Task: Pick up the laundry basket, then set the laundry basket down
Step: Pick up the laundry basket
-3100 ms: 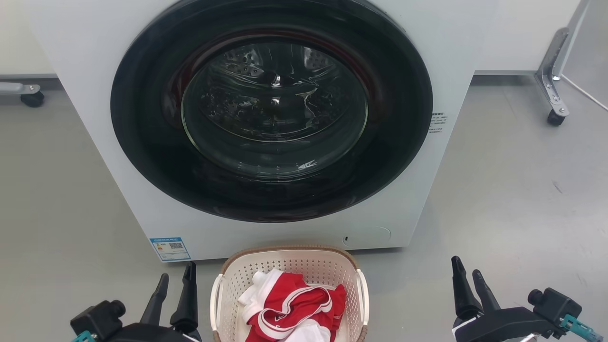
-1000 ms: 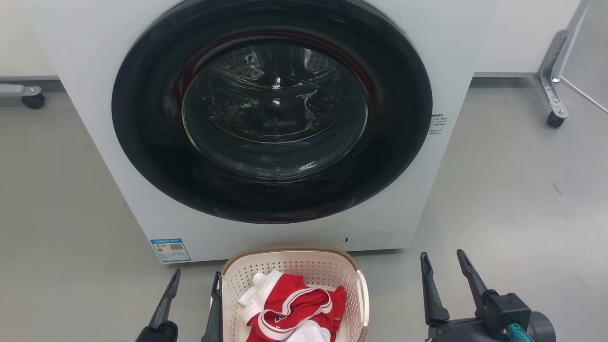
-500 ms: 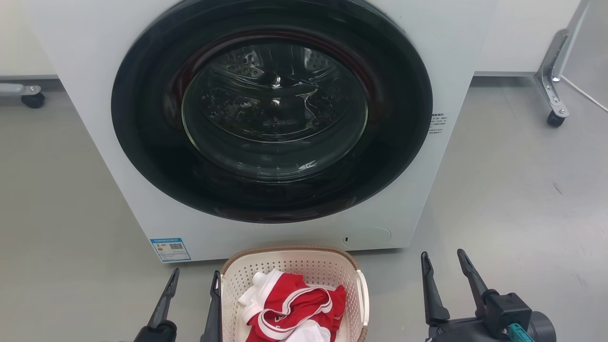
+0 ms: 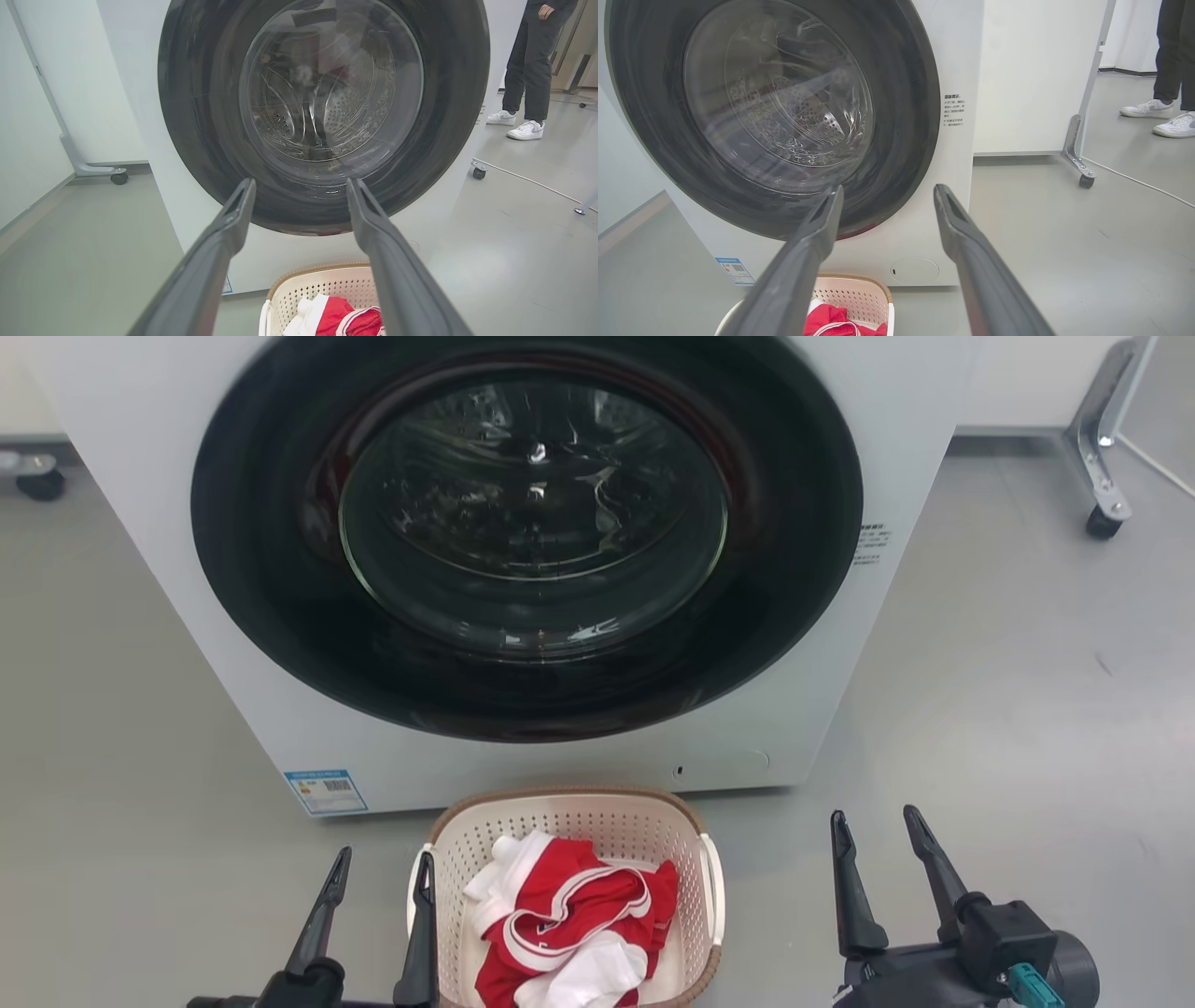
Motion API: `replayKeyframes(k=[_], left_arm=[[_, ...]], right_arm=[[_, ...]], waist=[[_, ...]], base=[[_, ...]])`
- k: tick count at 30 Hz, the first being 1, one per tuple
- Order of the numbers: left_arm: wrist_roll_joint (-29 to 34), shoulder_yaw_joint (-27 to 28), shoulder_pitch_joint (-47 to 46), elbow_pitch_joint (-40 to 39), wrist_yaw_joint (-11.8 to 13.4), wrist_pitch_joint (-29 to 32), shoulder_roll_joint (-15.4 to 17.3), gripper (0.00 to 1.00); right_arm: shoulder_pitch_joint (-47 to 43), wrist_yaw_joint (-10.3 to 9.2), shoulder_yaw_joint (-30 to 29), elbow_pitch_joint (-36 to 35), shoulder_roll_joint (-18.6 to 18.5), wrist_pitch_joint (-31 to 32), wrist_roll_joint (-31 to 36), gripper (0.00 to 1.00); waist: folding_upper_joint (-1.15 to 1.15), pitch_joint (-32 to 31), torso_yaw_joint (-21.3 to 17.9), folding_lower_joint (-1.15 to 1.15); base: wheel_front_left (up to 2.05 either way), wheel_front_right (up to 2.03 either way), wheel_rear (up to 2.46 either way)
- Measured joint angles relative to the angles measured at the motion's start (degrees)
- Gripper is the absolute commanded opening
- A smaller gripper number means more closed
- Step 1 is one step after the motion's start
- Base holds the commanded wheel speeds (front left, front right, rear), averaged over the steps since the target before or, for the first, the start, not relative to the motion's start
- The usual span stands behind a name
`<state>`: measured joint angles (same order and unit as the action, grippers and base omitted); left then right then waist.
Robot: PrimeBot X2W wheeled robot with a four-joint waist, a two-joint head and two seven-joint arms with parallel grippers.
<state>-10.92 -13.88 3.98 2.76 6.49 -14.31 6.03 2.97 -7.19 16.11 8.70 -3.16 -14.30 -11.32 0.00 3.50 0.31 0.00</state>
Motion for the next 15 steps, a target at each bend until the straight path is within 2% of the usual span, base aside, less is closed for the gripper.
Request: replayKeyframes(k=[9,15], left_arm=[[0.00,0.05,-4.69,0.90,-1.03,0.00,-0.35,1.00],[-0.03,-0.44,-9.51,5.15,-2.97,-0.01,-0.56,1.00]], right_arm=[[5.41,0.63,-3.03,-0.29,0.02,0.00,-0.32,1.00],[9.90,0.67,-4.54,2.21,0.00,-0.24,-0.86,1.00]], waist=[[0.00,6.21,-0.01,0.01],[0.00,11.03,0.14,0.01]], base=[[0.00,0.00,0.00],[0.00,0.00,0.00]])
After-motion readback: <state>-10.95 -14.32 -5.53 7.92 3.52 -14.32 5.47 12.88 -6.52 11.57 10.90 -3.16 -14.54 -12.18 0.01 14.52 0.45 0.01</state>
